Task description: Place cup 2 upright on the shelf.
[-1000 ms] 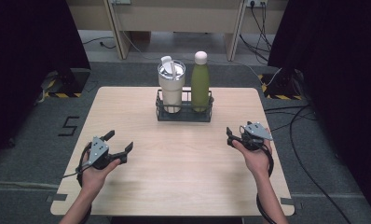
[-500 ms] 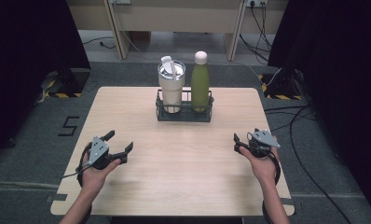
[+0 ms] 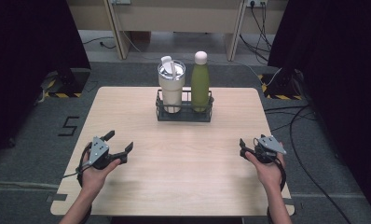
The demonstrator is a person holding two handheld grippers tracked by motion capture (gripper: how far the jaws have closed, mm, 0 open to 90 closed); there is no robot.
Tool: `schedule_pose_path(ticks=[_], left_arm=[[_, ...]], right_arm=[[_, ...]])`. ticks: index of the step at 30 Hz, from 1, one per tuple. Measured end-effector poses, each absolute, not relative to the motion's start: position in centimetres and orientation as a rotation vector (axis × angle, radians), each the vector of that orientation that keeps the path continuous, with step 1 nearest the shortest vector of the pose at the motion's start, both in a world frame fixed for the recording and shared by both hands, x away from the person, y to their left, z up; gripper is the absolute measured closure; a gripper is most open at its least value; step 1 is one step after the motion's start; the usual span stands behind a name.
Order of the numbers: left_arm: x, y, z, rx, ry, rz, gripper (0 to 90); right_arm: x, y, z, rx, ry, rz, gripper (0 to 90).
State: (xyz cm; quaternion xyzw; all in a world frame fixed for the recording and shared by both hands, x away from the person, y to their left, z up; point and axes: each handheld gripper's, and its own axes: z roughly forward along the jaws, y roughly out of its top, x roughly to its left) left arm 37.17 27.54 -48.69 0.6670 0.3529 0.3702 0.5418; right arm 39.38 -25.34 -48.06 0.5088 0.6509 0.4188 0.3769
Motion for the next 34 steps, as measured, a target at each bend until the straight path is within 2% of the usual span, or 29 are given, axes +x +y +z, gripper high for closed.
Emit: schedule_pose_path(ticks=[16,34], left_arm=[[37.2,27.6,-48.8,1.585,0.840,0.881,14.0],[37.5,27.5,-48.8,1.584,0.839,0.865,13.9]], right_arm=[[38.3,-26.3,-50.1,1.340,1.666,1.050,16.3],[37.8,-26.3,-50.7,1.338,1.655,1.076,15.5]])
